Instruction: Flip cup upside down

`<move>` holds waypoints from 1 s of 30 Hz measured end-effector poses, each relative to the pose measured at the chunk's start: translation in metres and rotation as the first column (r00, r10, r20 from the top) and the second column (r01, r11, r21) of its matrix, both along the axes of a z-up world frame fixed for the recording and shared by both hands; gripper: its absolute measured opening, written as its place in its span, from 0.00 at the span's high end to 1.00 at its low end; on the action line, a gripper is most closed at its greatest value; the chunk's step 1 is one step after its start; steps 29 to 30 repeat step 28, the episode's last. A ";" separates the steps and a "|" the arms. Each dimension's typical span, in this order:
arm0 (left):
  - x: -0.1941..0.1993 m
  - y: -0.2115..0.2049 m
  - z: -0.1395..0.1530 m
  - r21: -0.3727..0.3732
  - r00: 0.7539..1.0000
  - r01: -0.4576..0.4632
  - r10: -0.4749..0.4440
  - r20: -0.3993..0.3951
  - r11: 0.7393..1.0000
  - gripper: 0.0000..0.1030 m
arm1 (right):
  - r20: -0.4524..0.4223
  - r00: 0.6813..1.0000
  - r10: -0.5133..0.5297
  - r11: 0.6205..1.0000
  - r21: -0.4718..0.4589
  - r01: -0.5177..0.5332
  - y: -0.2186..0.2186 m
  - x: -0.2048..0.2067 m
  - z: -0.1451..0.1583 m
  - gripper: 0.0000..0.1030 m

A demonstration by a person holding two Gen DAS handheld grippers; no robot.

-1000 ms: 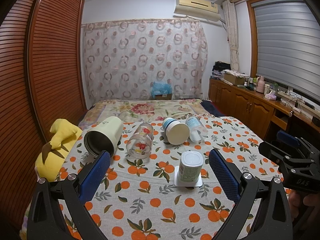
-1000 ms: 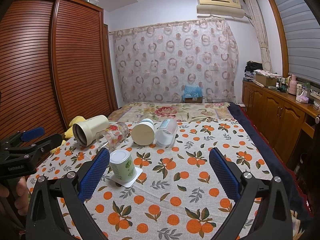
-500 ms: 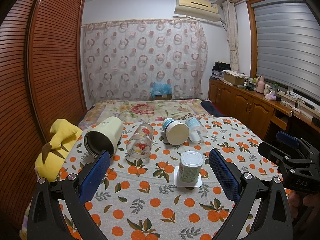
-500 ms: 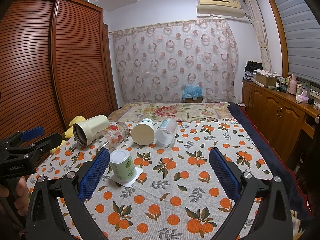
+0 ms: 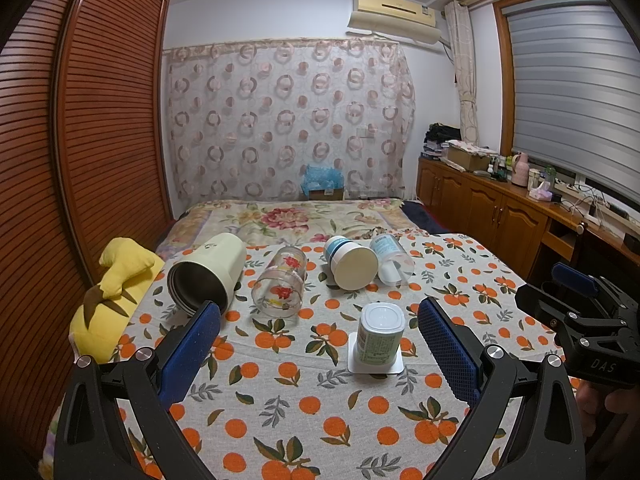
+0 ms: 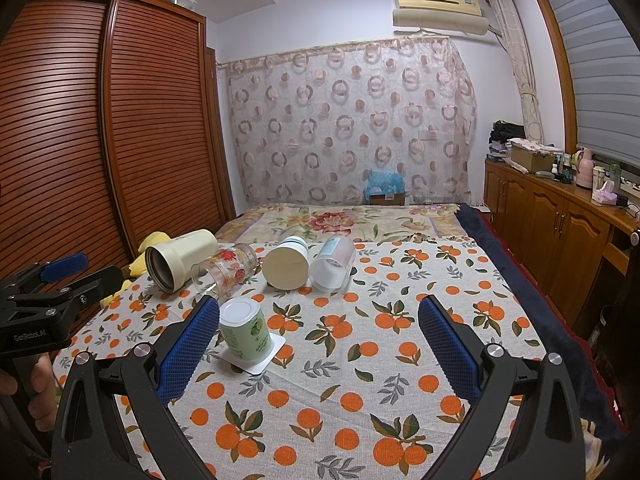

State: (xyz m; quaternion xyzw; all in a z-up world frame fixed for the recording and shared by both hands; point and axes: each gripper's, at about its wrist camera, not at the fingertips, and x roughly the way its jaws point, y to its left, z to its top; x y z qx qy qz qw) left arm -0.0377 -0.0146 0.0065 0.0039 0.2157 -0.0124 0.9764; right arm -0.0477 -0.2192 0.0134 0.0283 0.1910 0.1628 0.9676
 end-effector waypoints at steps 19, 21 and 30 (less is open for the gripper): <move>-0.001 -0.001 0.003 0.000 1.000 0.003 -0.003 0.007 1.000 0.08 | 0.000 1.000 0.000 1.000 0.001 0.000 0.000 0.000 0.001 0.03; -0.001 -0.001 0.002 0.002 1.000 0.002 -0.002 0.006 1.000 0.08 | 0.000 1.000 0.000 1.000 0.001 0.000 -0.001 0.000 0.001 0.03; -0.001 -0.001 0.002 -0.001 1.000 0.002 -0.002 0.008 1.000 0.08 | -0.001 1.000 -0.001 1.000 0.002 0.001 -0.001 0.000 0.001 0.03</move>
